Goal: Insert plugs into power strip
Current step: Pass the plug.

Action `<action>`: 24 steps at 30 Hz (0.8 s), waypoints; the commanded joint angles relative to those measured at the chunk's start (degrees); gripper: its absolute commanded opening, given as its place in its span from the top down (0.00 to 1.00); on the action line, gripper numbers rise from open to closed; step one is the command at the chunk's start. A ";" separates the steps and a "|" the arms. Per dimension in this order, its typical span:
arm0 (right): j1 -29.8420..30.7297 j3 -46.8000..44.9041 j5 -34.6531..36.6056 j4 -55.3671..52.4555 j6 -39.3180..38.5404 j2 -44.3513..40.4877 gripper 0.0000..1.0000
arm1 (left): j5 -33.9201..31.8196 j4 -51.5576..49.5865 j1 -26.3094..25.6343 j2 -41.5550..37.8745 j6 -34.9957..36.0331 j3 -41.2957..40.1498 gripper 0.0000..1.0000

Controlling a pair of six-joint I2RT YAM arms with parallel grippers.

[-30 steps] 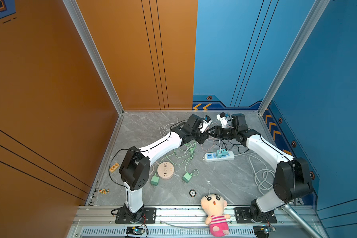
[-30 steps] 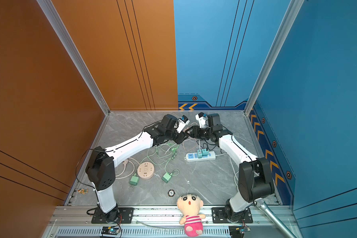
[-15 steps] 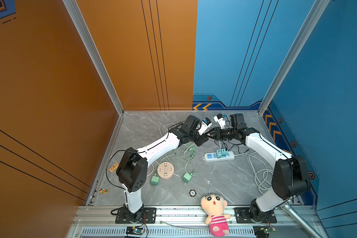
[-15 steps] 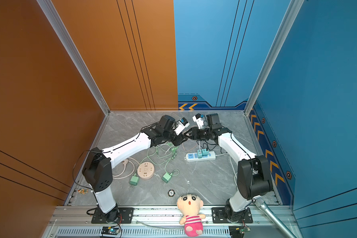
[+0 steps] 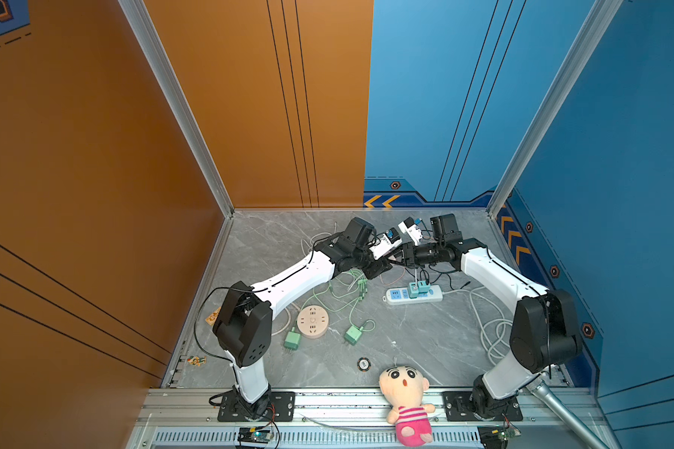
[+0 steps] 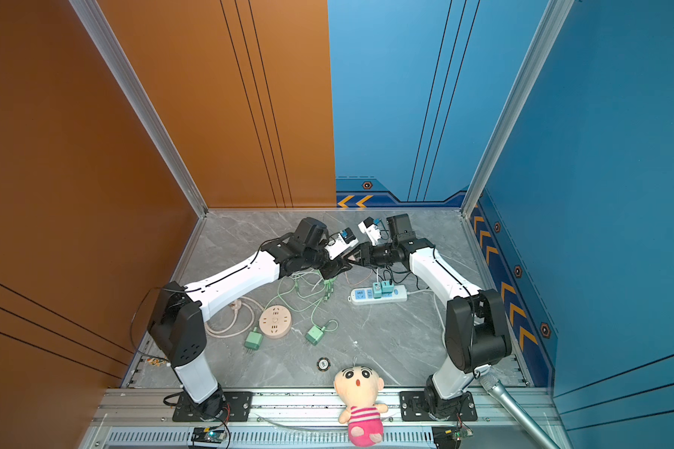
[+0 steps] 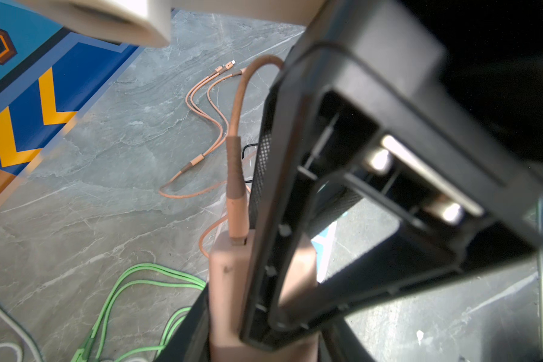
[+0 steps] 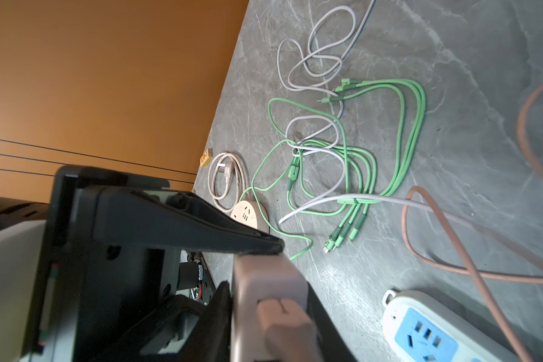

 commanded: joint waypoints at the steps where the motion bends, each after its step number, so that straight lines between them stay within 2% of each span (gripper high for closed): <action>1: 0.49 1.93 -1.99 -3.19 -1.95 0.19 0.67 | 0.37 -2.42 -0.64 -2.78 4.26 -1.20 0.72; 13: 1.55 2.70 -1.28 -10.20 -6.37 -0.09 0.69 | -1.54 -2.74 -0.66 -3.87 7.96 -2.56 0.72; 24: 2.24 2.79 -1.06 -16.72 -11.70 -0.54 0.76 | -1.77 -5.22 -1.04 -5.54 14.10 -3.10 0.72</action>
